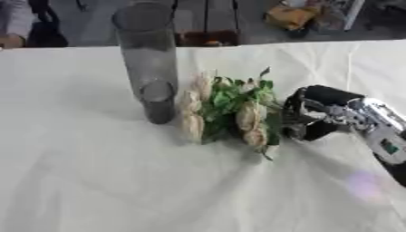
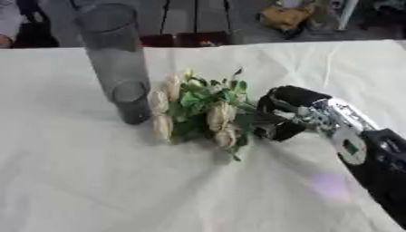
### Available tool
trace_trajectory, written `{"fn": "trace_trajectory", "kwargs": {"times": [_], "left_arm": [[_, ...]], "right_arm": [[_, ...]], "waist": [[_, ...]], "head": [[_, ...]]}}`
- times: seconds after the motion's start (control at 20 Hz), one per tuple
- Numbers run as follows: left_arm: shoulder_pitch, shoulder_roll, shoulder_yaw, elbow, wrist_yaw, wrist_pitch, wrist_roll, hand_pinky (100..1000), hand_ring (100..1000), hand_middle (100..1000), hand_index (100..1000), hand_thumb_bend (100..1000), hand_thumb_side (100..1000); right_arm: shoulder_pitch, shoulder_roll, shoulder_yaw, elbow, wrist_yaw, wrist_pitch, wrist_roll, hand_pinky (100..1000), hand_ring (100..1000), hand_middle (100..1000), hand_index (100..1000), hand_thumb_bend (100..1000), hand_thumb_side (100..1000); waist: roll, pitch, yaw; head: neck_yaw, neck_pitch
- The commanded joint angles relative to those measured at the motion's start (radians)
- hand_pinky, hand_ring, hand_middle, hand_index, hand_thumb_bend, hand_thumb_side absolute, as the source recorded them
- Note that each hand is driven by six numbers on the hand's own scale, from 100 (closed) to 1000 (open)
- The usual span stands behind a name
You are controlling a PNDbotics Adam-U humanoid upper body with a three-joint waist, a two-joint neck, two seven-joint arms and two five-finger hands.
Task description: Arrange flowers into the vase.
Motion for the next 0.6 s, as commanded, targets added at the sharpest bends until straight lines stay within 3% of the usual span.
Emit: {"fn": "trace_trajectory", "kwargs": {"times": [0.05,0.35,0.6], "left_arm": [[-0.012,0.008,-0.001,-0.014,0.003,0.001,-0.002,724,890,951,959,100,1000],[-0.011,0.008,-0.001,-0.014,0.003,0.001,-0.002,724,890,950,959,100,1000],[-0.01,0.008,-0.001,-0.014,0.004,0.002,-0.001,724,890,950,959,100,1000]], "right_arm": [[-0.015,-0.013,-0.001,-0.013,-0.036,0.009,0.016,536,671,455,696,297,334],[-0.022,-0.003,0.002,0.011,-0.073,0.025,0.026,495,646,418,660,140,303],[-0.027,0.004,0.003,0.037,-0.101,0.033,0.031,474,624,376,593,100,293]], "waist": [[0.0,-0.016,0.002],[0.0,-0.016,0.005],[0.0,-0.015,0.005]], "head": [[-0.001,-0.013],[-0.001,-0.014],[-0.001,-0.015]]}}
